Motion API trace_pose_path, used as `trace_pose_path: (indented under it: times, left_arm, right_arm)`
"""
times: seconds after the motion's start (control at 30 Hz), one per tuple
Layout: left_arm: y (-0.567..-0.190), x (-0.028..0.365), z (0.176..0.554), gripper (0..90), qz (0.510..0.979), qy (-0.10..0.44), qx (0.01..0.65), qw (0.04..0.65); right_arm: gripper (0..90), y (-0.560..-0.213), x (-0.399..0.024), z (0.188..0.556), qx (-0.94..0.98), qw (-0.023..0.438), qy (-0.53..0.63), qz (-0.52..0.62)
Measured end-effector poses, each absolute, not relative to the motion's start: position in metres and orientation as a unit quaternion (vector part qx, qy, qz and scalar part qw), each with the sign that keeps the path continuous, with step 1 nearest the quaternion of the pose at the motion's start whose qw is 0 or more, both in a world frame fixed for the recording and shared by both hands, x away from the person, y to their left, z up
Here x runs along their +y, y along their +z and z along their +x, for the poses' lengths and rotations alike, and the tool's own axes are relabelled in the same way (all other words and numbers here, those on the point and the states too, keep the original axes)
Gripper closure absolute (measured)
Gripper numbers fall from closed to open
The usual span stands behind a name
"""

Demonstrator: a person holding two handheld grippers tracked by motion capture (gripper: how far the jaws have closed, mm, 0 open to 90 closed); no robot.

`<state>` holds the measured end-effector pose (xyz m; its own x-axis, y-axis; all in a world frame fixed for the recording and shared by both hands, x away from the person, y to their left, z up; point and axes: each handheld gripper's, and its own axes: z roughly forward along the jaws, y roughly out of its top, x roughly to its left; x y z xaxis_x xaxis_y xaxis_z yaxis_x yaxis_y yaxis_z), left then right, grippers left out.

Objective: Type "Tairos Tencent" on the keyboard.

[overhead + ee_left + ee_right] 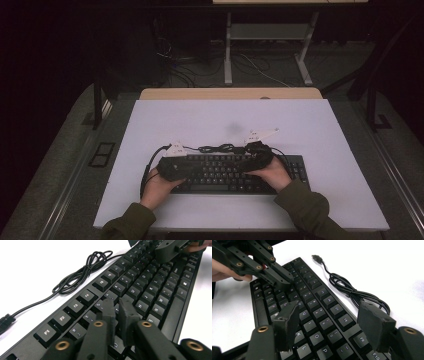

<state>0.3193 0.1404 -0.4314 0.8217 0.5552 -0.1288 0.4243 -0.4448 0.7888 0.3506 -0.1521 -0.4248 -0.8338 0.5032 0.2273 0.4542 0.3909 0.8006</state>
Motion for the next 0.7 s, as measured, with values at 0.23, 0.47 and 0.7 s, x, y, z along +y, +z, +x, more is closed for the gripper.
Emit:
trace_pose_path:
  times: [0.23, 0.47, 0.7]
  left_arm:
    - [-0.431, 0.146, 0.314, 64.1, 0.843, 0.071, 0.293, 0.446]
    - [-0.43, 0.152, 0.311, 43.0, 0.838, 0.079, 0.297, 0.45]
    - [-0.431, 0.156, 0.311, 26.3, 0.833, 0.088, 0.305, 0.453]
  right_arm:
    - [36.1, -0.425, -0.152, 0.35, 0.834, 0.024, 0.471, 0.287]
    - [39.9, -0.425, -0.152, 0.35, 0.836, 0.023, 0.468, 0.286]
    - [48.8, -0.425, -0.152, 0.349, 0.837, 0.016, 0.467, 0.285]
